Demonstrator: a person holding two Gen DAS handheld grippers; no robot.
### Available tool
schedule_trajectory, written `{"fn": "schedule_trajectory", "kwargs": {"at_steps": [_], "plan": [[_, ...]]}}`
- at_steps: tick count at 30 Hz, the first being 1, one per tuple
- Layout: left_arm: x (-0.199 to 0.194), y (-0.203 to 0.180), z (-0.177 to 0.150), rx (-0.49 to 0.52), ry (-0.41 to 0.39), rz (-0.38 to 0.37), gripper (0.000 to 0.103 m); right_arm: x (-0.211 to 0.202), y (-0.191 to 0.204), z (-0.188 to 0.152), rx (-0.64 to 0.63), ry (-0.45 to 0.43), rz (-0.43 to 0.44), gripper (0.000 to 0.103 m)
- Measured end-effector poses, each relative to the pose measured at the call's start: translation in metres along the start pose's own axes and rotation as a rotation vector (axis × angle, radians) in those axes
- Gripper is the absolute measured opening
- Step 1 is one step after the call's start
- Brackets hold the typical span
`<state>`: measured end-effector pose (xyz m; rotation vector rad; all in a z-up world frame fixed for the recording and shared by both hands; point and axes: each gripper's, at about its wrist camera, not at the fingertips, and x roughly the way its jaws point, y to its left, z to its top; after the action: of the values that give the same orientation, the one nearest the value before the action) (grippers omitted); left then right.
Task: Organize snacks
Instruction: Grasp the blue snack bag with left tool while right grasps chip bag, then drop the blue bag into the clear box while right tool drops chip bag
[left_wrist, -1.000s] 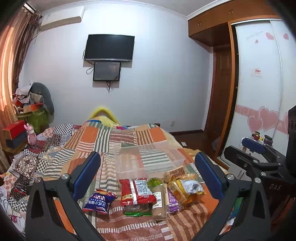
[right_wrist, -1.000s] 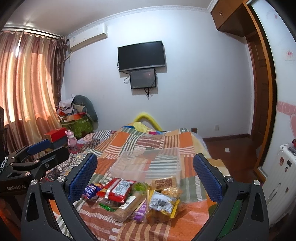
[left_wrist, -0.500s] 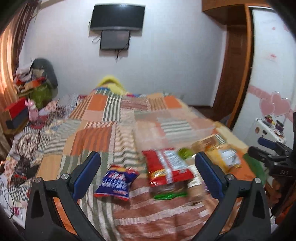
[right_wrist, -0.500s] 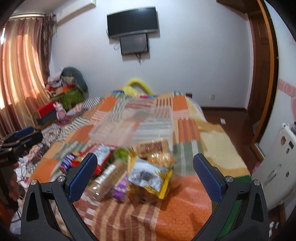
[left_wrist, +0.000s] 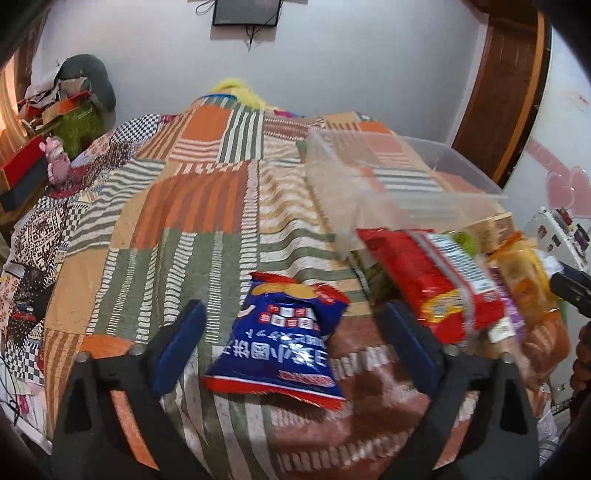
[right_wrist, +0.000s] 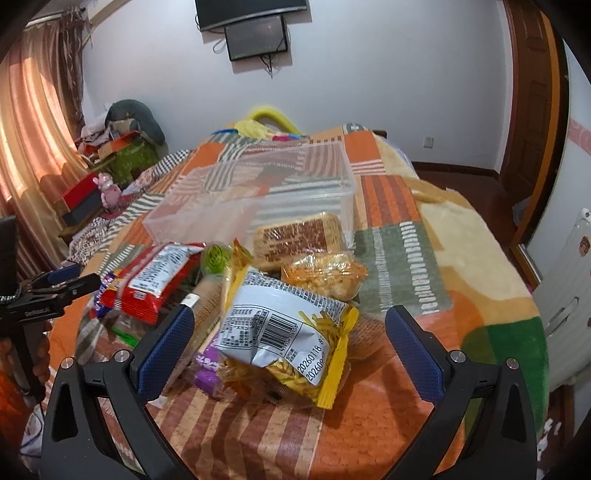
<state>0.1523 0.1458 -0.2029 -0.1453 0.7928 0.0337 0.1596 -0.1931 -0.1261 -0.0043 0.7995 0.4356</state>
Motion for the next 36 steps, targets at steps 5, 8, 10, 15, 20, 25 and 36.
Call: {"fn": "schedule_trajectory", "kwargs": {"at_steps": [5,8,10,15,20,25,36], "plan": [[0.026,0.009,-0.005,-0.017,0.063,-0.011,0.09,0.009,0.0,-0.001,0.004,0.03,0.006,0.103],[0.037,0.013,-0.009,-0.019,0.095,-0.011,0.09,0.011,0.004,-0.001,-0.009,0.033,-0.004,0.103],[0.045,0.012,-0.011,-0.025,0.117,-0.016,0.085,0.013,0.006,-0.001,-0.02,0.032,-0.011,0.103],[0.049,0.013,-0.014,-0.056,0.119,-0.027,0.072,0.017,0.007,0.002,-0.031,0.039,-0.029,0.09],[0.044,0.012,-0.016,-0.062,0.12,-0.023,0.068,0.01,-0.004,0.001,0.011,0.039,0.007,0.078],[0.031,0.007,-0.019,-0.059,0.116,-0.008,0.067,0.005,-0.007,0.001,0.012,0.046,0.035,0.065],[-0.023,-0.014,0.004,-0.03,0.008,-0.006,0.066,-0.012,-0.011,0.007,0.02,-0.006,0.047,0.05]]}}
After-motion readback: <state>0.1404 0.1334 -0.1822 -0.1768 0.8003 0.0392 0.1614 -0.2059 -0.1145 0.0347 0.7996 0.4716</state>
